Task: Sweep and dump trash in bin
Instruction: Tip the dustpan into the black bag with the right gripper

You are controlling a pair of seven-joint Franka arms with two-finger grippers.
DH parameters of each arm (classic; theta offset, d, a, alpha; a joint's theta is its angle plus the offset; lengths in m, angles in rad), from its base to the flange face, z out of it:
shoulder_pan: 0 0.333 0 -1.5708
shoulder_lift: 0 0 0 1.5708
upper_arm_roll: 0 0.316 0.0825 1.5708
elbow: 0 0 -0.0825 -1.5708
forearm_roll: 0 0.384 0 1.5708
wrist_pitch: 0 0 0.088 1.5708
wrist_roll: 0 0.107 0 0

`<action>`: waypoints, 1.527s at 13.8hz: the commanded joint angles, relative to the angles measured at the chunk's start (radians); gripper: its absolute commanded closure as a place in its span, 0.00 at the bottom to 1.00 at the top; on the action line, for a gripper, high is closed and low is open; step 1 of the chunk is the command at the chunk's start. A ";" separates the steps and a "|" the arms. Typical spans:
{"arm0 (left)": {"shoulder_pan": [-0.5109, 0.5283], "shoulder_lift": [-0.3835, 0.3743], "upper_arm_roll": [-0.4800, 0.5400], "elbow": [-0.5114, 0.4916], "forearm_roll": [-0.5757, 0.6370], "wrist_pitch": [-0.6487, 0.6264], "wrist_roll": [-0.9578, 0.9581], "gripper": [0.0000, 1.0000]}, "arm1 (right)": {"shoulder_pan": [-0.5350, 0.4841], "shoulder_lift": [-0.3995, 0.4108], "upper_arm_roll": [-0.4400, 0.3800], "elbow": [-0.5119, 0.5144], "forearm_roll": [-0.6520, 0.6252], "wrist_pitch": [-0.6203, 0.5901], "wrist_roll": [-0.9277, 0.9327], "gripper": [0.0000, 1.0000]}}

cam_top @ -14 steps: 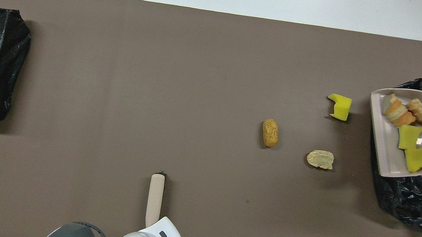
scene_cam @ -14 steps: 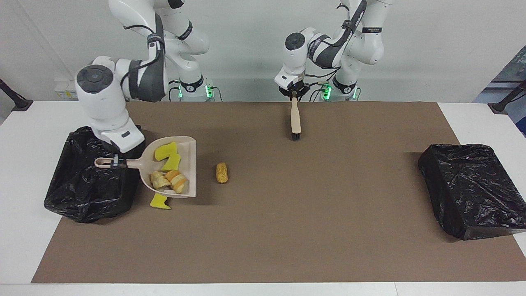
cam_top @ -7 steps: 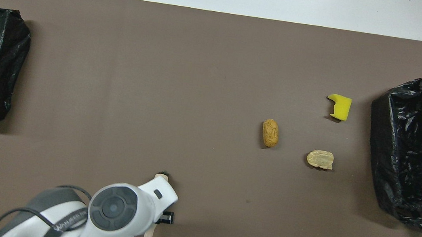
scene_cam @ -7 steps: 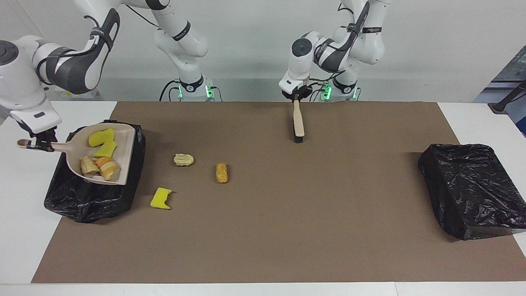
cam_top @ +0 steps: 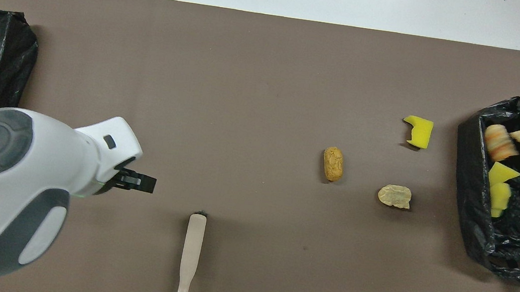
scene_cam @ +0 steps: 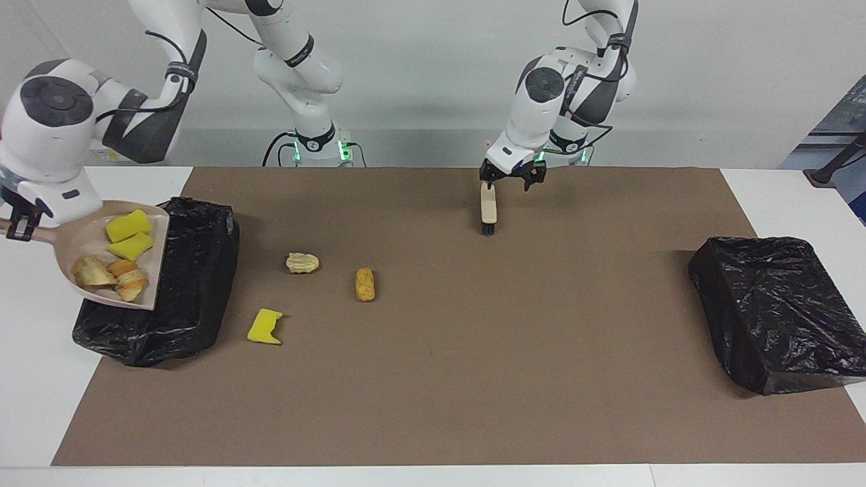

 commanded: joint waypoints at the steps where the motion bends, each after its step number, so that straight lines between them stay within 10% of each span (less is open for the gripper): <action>1: 0.079 0.084 -0.015 0.203 0.041 -0.138 0.096 0.00 | -0.011 -0.061 0.008 -0.051 -0.087 -0.014 0.091 1.00; 5: 0.168 0.153 -0.013 0.415 0.044 -0.259 0.176 0.00 | -0.027 -0.094 0.013 -0.038 -0.024 -0.011 0.094 1.00; 12: 0.199 0.152 -0.010 0.512 0.036 -0.308 0.215 0.00 | -0.048 -0.099 0.014 -0.026 0.487 -0.043 0.249 1.00; 21: 0.197 0.137 -0.009 0.493 0.030 -0.328 0.218 0.00 | 0.257 -0.035 0.023 -0.074 0.836 -0.174 1.061 1.00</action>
